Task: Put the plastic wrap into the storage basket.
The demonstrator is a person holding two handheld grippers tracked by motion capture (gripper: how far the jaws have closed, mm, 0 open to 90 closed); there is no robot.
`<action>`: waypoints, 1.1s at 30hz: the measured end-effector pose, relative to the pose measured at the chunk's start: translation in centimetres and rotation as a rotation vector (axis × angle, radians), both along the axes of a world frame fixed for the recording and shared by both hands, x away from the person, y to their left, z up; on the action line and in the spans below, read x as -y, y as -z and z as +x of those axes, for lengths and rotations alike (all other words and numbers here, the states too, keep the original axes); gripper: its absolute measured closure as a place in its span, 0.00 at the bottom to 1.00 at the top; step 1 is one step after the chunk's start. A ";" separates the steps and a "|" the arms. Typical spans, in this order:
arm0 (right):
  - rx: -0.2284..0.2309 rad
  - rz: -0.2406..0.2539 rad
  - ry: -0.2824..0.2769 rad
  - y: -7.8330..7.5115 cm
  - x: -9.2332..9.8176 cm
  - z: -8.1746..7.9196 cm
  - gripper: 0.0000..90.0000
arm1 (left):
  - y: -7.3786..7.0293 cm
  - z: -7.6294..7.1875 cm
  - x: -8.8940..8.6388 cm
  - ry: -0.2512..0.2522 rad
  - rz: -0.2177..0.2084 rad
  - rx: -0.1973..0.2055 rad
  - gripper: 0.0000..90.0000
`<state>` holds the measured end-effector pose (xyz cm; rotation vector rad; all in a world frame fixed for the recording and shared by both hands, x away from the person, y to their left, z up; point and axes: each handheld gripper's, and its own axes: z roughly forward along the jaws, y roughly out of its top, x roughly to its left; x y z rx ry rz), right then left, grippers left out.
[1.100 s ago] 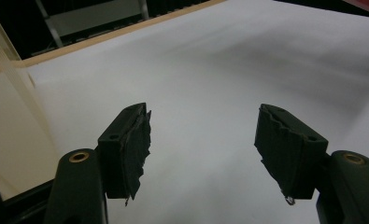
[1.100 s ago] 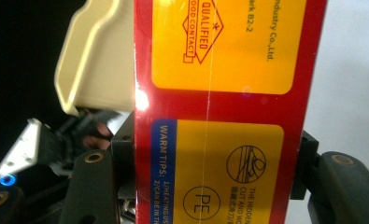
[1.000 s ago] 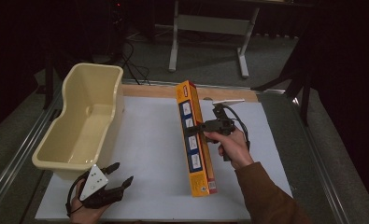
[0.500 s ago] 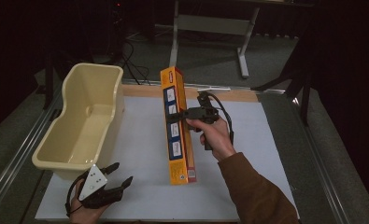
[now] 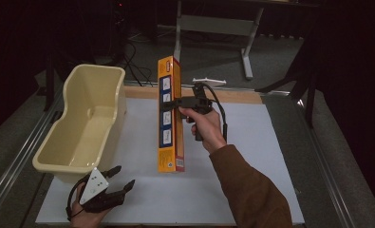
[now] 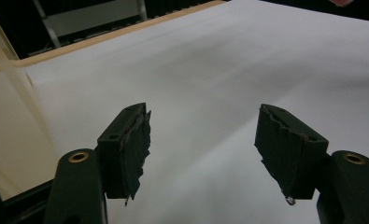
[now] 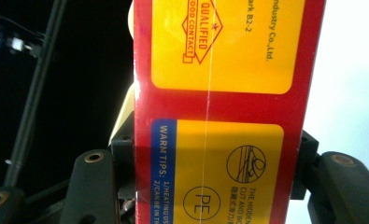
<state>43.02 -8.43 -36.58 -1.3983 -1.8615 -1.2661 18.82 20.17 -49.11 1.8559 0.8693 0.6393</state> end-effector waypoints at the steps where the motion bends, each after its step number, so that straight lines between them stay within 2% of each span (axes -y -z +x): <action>1: -0.007 0.009 0.002 0.1 -0.2 0.1 0.44 | 0.0 0.0 0.0 -0.001 -0.002 0.000 0.39; 12: -0.038 0.047 0.016 0.3 -2.4 1.0 0.44 | 0.0 0.0 0.0 -0.003 -0.004 0.001 0.39; 20: -0.059 0.077 0.055 -0.2 -4.3 1.4 0.44 | 0.0 0.0 0.0 -0.002 -0.004 0.000 0.39; 26: -0.031 0.091 0.079 -0.9 -5.8 1.3 0.44 | -0.1 0.0 -0.1 0.000 -0.004 0.003 0.39; 33: -0.028 0.111 0.081 -1.4 -7.5 1.3 0.44 | -0.1 0.0 -0.2 0.001 -0.010 0.003 0.39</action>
